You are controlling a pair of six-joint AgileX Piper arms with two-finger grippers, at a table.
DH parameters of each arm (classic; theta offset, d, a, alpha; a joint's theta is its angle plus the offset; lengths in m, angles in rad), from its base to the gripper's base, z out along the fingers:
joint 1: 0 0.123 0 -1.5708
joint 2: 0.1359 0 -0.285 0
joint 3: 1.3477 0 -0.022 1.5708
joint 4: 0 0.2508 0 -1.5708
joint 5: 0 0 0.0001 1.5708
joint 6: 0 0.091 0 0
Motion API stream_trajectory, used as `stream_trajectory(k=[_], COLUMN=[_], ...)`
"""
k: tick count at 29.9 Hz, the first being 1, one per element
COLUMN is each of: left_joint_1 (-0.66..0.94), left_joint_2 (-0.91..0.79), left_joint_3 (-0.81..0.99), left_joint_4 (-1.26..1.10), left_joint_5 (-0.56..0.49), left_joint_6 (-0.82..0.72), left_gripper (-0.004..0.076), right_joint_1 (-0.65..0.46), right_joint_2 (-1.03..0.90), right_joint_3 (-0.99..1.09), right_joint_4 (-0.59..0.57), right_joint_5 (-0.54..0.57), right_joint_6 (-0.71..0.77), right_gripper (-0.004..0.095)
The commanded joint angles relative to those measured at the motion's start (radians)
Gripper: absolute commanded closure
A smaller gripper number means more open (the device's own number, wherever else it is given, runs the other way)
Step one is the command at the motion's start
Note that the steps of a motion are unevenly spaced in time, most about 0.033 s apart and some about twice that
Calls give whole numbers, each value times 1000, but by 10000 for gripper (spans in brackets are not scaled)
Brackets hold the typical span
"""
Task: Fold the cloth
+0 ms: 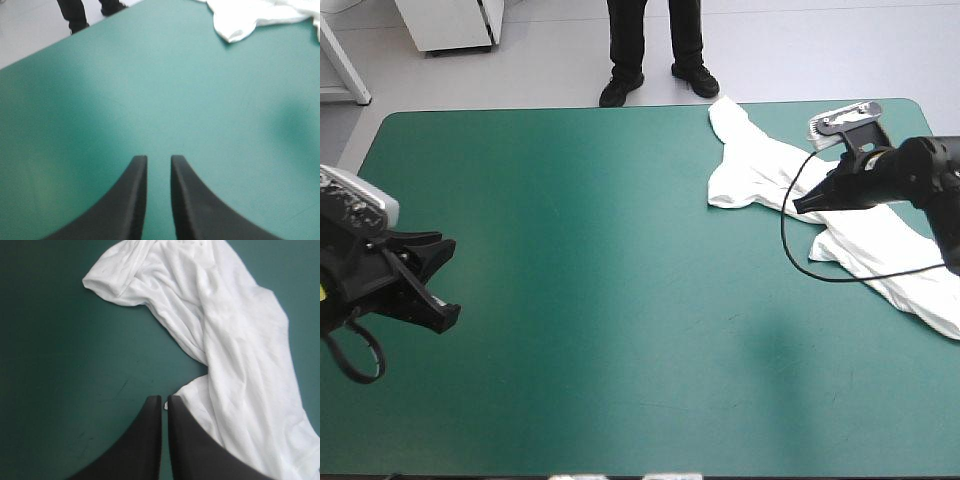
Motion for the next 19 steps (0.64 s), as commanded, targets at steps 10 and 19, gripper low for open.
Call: stream_trajectory(k=[10, 19], left_joint_1=[-5, -5], left_joint_2=[-41, -14], left_joint_3=[-152, -152], left_joint_4=[-135, -137], left_joint_5=[-7, -25], left_joint_6=[-26, -26], left_gripper=[219, 219], right_joint_1=[-5, -49], right_joint_2=[-100, 181], right_joint_3=[-33, -151], right_joint_4=[-126, -179], right_joint_5=[1, -13], right_joint_6=[202, 272], right_gripper=[269, 269])
